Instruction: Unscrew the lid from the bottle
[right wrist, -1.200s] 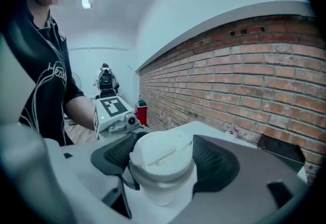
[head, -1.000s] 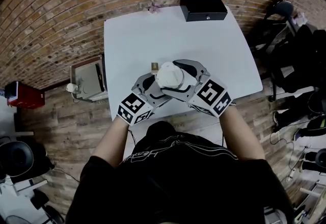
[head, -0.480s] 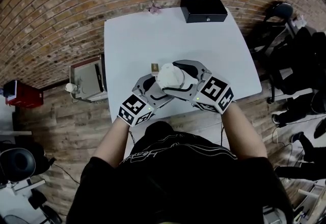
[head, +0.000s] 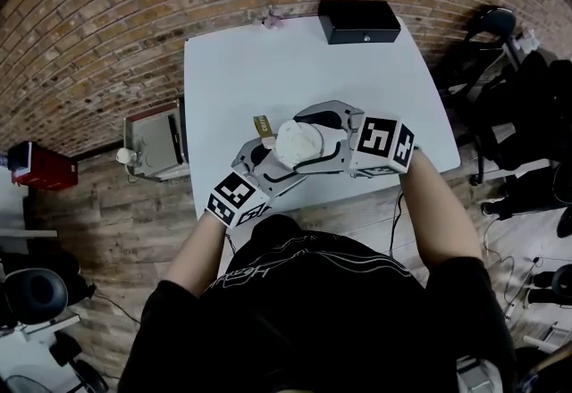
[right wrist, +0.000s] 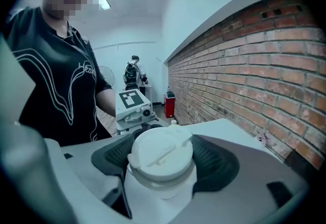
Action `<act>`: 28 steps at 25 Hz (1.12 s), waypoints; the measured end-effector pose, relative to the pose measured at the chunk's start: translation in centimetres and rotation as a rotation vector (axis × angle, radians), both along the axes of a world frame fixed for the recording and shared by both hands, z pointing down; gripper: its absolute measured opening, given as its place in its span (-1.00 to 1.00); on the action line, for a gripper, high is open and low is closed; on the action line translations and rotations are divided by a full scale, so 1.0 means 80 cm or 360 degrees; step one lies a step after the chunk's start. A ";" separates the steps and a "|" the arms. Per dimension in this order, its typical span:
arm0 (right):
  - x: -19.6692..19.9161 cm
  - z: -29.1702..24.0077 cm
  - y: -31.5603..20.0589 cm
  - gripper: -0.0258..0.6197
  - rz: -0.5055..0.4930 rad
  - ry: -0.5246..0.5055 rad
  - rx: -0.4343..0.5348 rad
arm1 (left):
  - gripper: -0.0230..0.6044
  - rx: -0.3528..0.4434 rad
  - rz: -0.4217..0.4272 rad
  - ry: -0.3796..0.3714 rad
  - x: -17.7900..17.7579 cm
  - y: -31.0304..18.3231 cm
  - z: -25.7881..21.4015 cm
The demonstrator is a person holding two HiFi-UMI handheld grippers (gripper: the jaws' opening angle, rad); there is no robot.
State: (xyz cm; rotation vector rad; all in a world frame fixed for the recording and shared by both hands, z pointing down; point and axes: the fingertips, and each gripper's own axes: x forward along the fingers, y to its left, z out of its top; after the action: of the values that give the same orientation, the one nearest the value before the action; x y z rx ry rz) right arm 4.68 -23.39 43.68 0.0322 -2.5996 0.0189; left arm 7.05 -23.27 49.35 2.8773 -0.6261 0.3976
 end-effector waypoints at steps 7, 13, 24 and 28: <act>0.000 -0.002 0.000 0.20 -0.0082 -0.0003 -0.0022 | 0.24 -0.0016 -0.0016 0.0004 0.001 0.000 -0.001; 0.003 -0.011 -0.002 0.20 -0.0079 -0.0065 -0.0028 | 0.23 -0.0032 -0.0020 -0.0010 0.000 -0.001 0.000; 0.020 -0.112 0.003 0.19 0.0002 -0.0380 0.0079 | 0.23 -0.0093 -0.0122 -0.0020 -0.026 0.003 0.001; 0.036 -0.159 0.011 0.19 0.0136 -0.0525 0.0139 | 0.23 -0.0143 -0.0214 -0.0055 -0.055 0.014 -0.011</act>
State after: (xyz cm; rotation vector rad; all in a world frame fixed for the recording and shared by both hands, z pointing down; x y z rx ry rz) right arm 7.59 -22.52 30.98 0.1863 -2.9253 -0.0639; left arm 2.64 -22.19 48.45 2.7300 -0.7819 0.4447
